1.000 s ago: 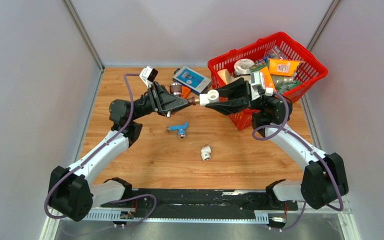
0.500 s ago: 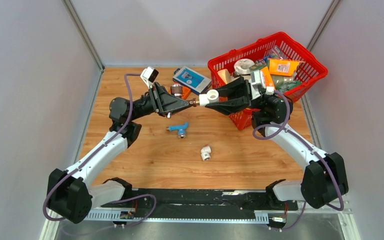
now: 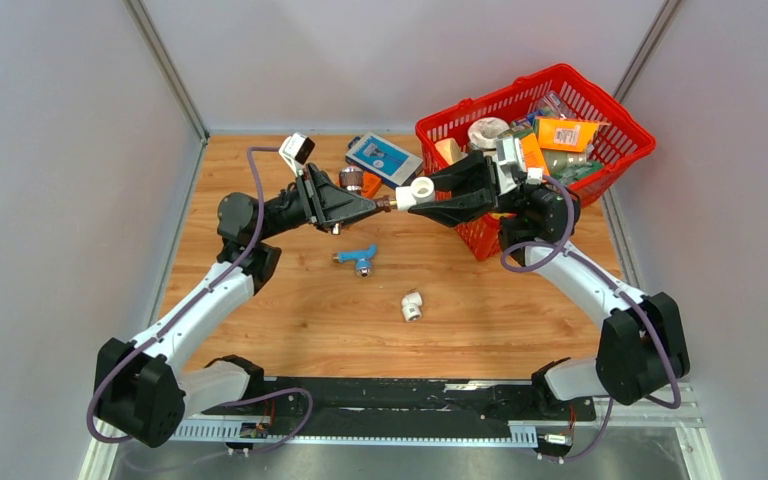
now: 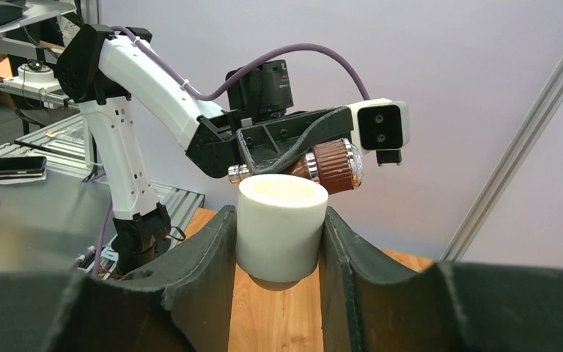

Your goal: Install the water faucets

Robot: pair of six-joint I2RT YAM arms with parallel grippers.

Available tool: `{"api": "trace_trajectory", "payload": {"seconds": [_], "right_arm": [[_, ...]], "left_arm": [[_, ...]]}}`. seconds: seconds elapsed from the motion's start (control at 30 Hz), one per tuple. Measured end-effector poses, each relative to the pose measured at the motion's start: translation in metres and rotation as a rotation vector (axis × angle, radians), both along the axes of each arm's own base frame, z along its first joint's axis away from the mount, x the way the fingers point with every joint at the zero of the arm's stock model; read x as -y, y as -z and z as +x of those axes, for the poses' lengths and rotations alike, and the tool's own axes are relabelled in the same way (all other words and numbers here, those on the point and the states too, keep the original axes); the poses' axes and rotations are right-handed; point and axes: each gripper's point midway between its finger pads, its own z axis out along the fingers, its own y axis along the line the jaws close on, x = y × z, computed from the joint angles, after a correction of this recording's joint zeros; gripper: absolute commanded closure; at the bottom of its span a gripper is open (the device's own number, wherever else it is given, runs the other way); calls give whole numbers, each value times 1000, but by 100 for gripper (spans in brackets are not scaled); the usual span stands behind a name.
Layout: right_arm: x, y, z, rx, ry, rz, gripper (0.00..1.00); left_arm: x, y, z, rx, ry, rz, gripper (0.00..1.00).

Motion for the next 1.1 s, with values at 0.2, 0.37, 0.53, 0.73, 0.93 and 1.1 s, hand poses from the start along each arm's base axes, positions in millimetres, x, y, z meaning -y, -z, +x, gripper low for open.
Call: {"api": "trace_trajectory", "payload": {"seconds": [0.2,0.37,0.53,0.73,0.93,1.1], "right_arm": [[-1,5,2,-8,-6,-12,100],[-3,8,5,-24,-10,-18,100],[-3,9,5,-31,-14,-21,100],[-5,14,6,-38,-23,-33,100],[-5,13,7,-43,-19,-28,100],[-7,11,9,-55,-13,-12,100]], "left_arm": [[-1,3,2,-3,-9,17,100],[-3,5,3,-7,-20,26,100],[-4,3,1,0,-24,23,100],[-4,2,2,-4,-34,22,100],[-4,2,3,-1,-43,24,100],[-5,-1,4,17,-70,17,100]]}}
